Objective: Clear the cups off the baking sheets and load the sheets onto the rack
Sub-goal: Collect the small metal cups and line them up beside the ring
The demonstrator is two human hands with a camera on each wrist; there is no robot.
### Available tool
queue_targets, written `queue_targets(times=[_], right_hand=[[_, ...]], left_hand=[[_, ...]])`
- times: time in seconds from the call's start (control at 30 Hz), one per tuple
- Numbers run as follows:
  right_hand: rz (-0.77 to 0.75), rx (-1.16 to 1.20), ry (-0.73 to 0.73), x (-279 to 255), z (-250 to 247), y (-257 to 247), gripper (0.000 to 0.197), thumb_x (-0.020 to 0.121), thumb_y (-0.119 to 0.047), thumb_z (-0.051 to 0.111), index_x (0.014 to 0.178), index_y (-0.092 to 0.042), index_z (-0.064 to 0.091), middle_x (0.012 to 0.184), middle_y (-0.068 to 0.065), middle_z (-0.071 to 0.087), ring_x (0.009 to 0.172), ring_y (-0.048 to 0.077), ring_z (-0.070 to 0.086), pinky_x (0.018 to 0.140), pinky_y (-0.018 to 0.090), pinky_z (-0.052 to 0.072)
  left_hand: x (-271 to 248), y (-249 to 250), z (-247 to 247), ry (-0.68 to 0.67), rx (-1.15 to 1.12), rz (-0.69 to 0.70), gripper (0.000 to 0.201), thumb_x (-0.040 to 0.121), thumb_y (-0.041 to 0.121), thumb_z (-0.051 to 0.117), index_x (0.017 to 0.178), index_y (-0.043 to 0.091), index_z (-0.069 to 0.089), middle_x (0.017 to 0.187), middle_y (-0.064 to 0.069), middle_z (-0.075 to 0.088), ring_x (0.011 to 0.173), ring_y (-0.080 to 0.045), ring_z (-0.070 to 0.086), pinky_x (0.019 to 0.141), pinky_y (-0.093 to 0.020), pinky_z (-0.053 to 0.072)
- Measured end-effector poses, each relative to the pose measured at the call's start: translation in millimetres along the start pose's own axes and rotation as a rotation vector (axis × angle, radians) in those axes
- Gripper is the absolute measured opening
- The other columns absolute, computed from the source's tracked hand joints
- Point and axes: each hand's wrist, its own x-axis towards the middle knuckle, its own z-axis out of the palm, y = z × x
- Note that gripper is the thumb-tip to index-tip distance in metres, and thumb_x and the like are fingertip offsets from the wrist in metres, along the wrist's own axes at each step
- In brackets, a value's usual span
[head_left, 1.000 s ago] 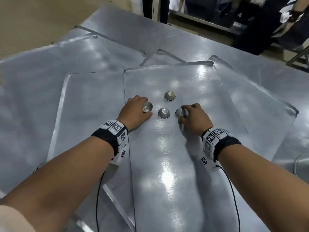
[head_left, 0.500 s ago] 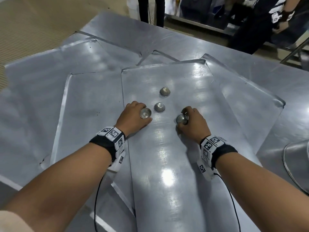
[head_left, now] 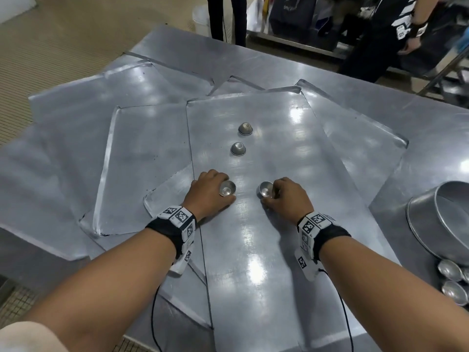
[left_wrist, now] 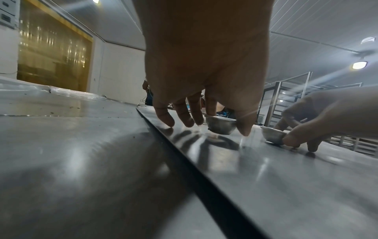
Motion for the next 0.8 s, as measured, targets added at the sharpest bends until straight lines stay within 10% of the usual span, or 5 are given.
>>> queue_targets(times=[0.2,0.4,0.8], right_hand=[[-0.029,0.032,-0.028,-32,-1,9,0.075,0.08,-0.042,0.078,0.145,-0.029,0.044,0.121,0.0,0.062,0.106,0.023,0.062,0.088,0.033,0.048],[0.001,-0.008,-0.034,-75,-13,35,0.045,0.082,-0.044,0.072,0.122,-0.027,0.061,0.109,-0.003,0.055,0.098,0.022,0.061,0.08,0.031,0.046],[0.075,0.001,0.075,-214,-75,144,0.052,0.084,-0.048,0.073,0.126,-0.021,0.06,0.119,0.0,0.06,0.104,0.022,0.06,0.087,0.035,0.047]], left_hand=[[-24,20,10,-0.029,-0.001,0.019,0.057,0.08,0.052,0.074,0.127,0.024,0.056,0.127,0.001,0.054,0.12,-0.023,0.047,0.102,-0.047,0.043],[-50,56,28,-0.087,0.041,0.072,0.056,0.081,0.055,0.073,0.125,0.024,0.057,0.122,0.002,0.058,0.117,-0.022,0.05,0.099,-0.043,0.043],[-105,198,99,-0.169,0.06,0.305,0.048,0.079,0.056,0.072,0.111,0.022,0.064,0.107,0.001,0.061,0.102,-0.02,0.055,0.086,-0.039,0.048]])
